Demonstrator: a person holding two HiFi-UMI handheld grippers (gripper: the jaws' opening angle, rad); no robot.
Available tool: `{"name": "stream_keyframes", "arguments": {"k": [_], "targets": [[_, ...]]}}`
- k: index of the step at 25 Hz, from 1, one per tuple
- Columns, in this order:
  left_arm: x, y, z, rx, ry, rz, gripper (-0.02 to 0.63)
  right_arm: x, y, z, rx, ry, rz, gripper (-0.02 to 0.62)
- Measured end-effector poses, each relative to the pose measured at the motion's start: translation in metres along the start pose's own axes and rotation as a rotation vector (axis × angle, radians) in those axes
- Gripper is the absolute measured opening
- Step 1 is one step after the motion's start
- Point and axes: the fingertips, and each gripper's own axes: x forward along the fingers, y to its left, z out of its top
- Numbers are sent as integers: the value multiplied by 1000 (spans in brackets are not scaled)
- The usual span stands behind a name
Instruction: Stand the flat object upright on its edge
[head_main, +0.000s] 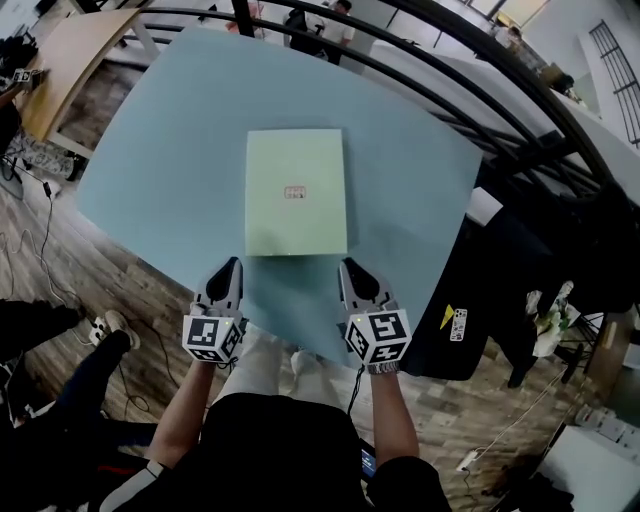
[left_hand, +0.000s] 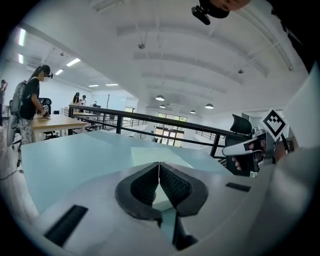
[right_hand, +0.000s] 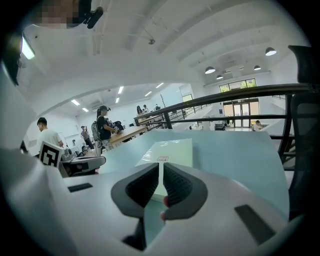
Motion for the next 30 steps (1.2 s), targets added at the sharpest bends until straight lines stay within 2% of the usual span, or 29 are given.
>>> {"name": "stream_keyframes", "arguments": {"k": [7, 11, 17, 19, 22, 30], "targets": [[13, 9, -17, -23, 37, -10, 5, 18, -10, -22, 12, 60, 9, 12], [17, 11, -25, -14, 52, -16, 52, 23, -14, -33, 18, 84, 6, 25], [26, 9, -44, -38, 92, -61, 105, 34, -22, -53, 31, 130, 19, 99], [29, 6, -53, -34, 115, -78, 147, 38, -23, -59, 33, 149, 41, 148], [32, 8, -62, -27, 130, -83, 161, 44, -22, -68, 21, 178, 66, 204], [41, 8, -86, -36, 194, -147, 238, 55, -29, -88, 16, 234, 62, 267]]}}
